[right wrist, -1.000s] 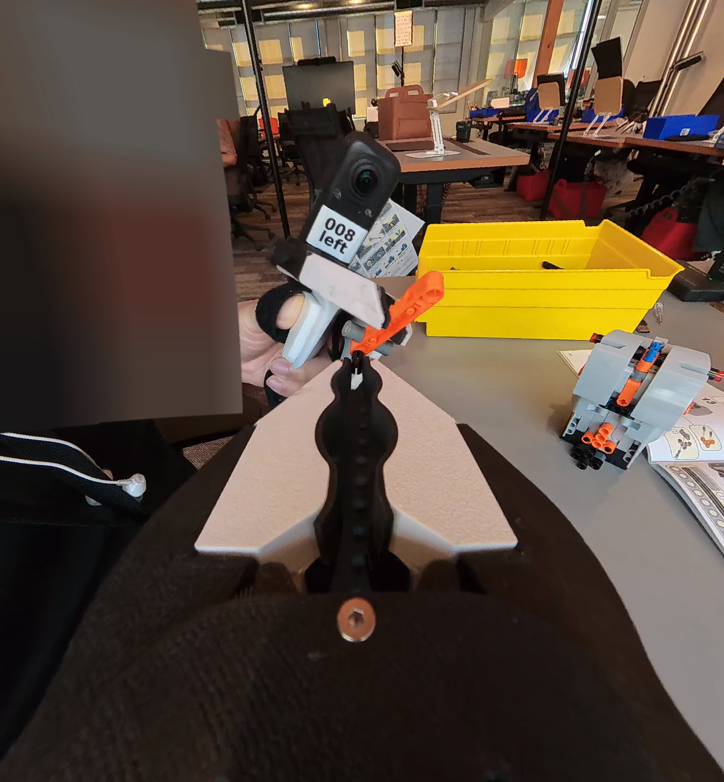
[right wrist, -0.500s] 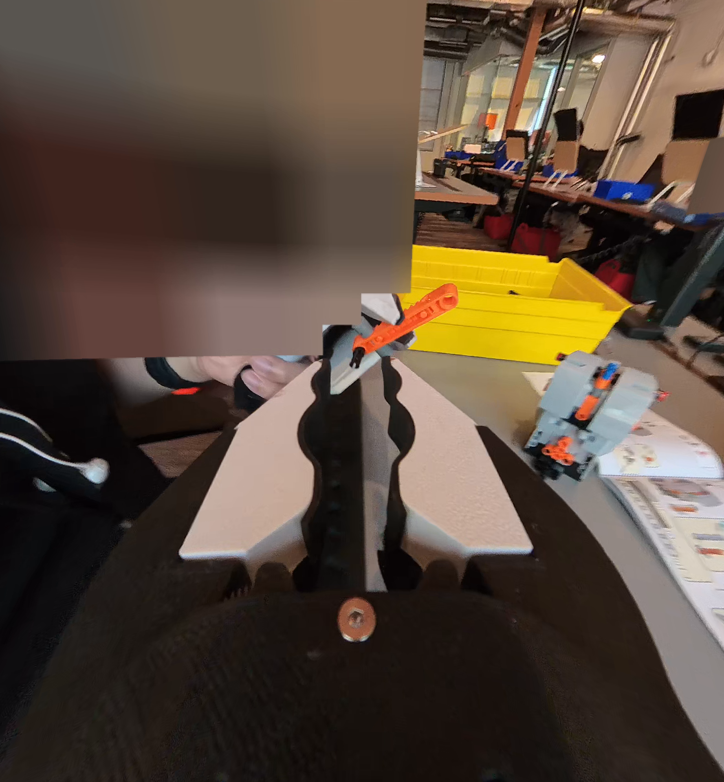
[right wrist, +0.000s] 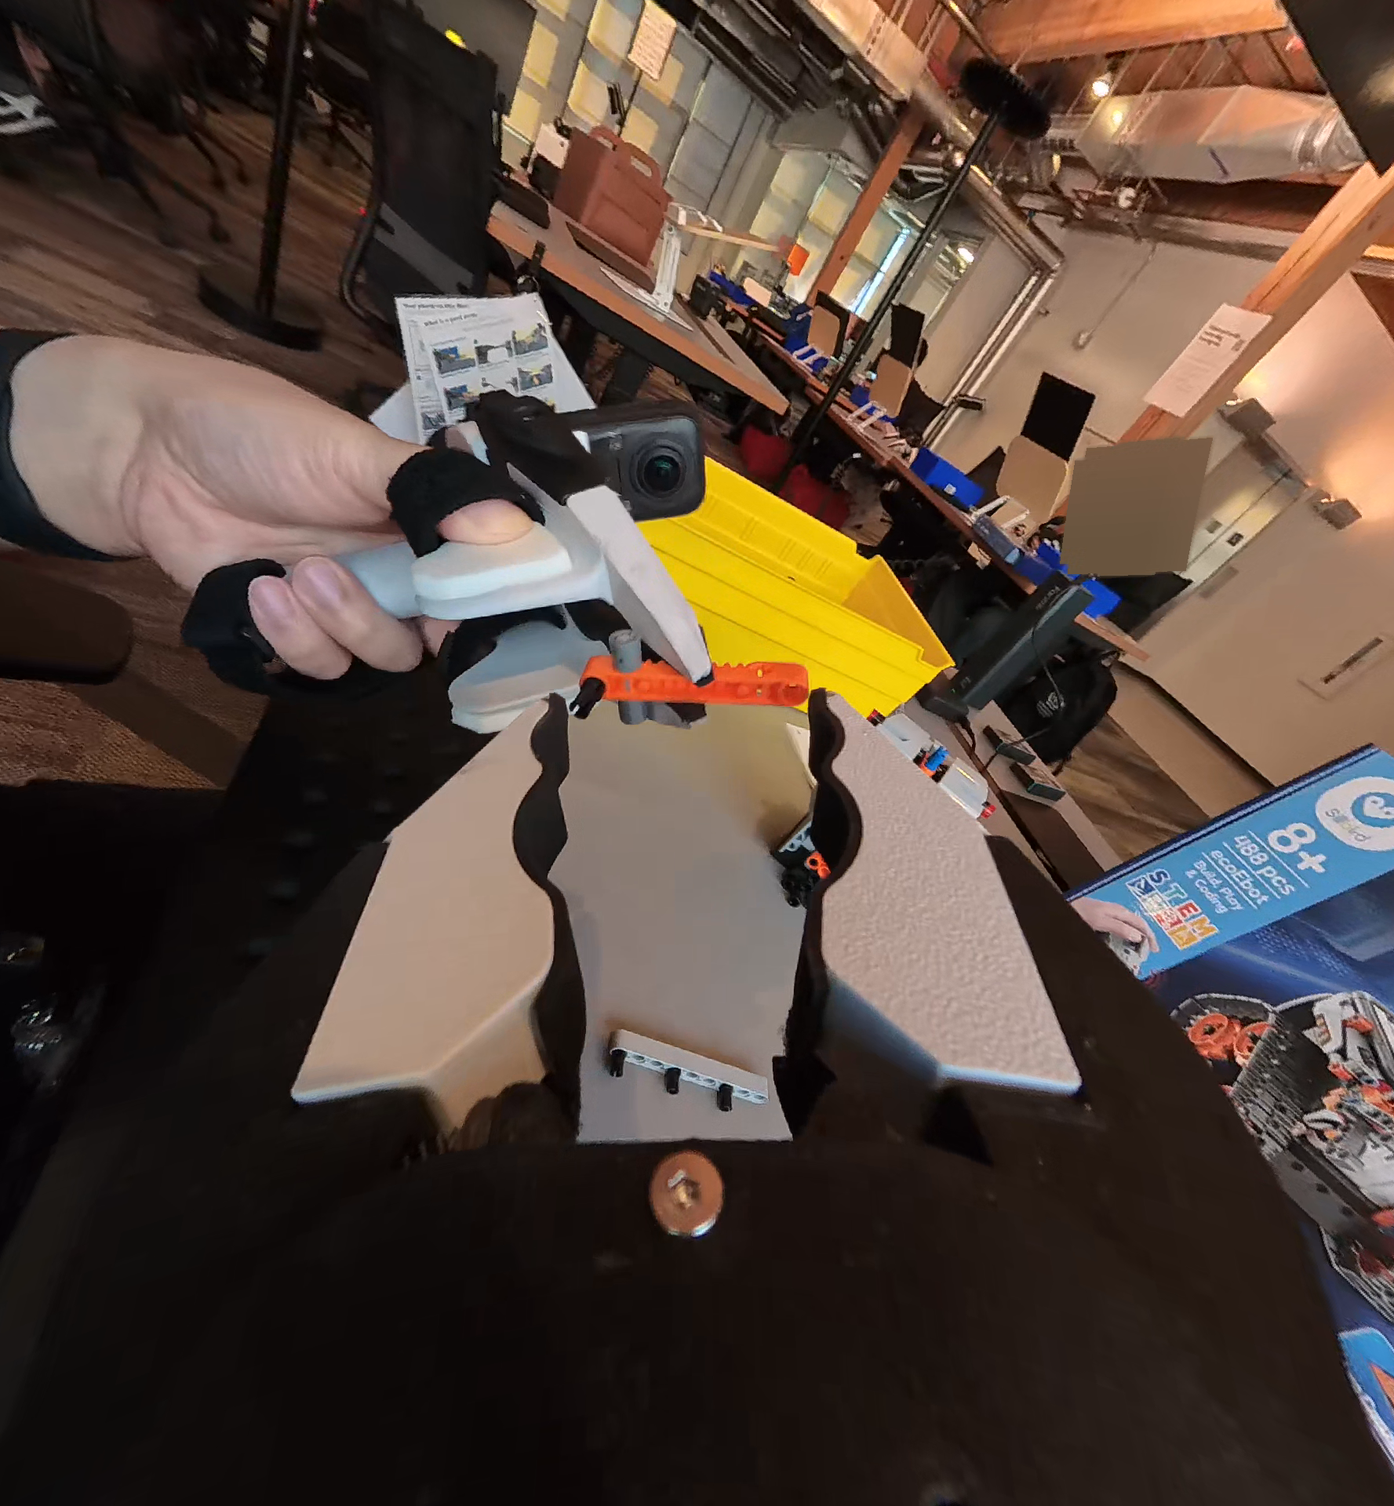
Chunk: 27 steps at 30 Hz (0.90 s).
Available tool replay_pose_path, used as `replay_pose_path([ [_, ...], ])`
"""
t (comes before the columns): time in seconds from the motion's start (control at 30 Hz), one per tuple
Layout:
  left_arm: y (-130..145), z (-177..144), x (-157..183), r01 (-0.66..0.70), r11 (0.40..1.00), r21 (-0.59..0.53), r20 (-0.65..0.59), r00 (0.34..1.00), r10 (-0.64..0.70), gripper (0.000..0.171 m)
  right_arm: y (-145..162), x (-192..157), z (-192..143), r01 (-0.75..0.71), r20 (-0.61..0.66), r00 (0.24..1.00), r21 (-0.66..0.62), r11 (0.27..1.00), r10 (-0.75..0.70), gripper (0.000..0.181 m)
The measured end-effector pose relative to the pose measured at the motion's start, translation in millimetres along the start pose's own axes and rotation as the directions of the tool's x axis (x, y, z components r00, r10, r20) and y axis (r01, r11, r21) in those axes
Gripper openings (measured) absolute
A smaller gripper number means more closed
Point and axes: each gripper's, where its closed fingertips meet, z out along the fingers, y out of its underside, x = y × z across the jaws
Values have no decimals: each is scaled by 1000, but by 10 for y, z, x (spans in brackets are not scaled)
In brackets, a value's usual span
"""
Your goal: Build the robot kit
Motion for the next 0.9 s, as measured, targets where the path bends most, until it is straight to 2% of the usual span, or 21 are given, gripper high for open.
replay_pose_path([
  [0.03, 16, 6, -1, 2, 1000, -9, -1, 1000, -2, 6, 9, -10, 3, 0, 8, 1000, -5, 1000, 0, 58],
  [0.73, 115, -1, -92, -38, 994, -107, 63, 997, 45, 6, 110, -78, -8, -40, 58, 997, -41, 998, 42, 56],
  [0.8, 154, -11, -133, -10, 987, -163, 72, 997, 22, 6, 150, -103, 3, -16, 67, 998, -63, 998, 20, 60],
  [0.87, 245, -18, -195, 15, 965, -263, 98, 995, 12, 6, 217, -130, 2, 56, 87, 995, -107, 993, -46, 72],
  [0.9, 271, -20, -215, 19, 954, -300, 107, 994, 14, 5, 255, -155, -8, 106, 114, 989, -129, 986, -91, 73],
])
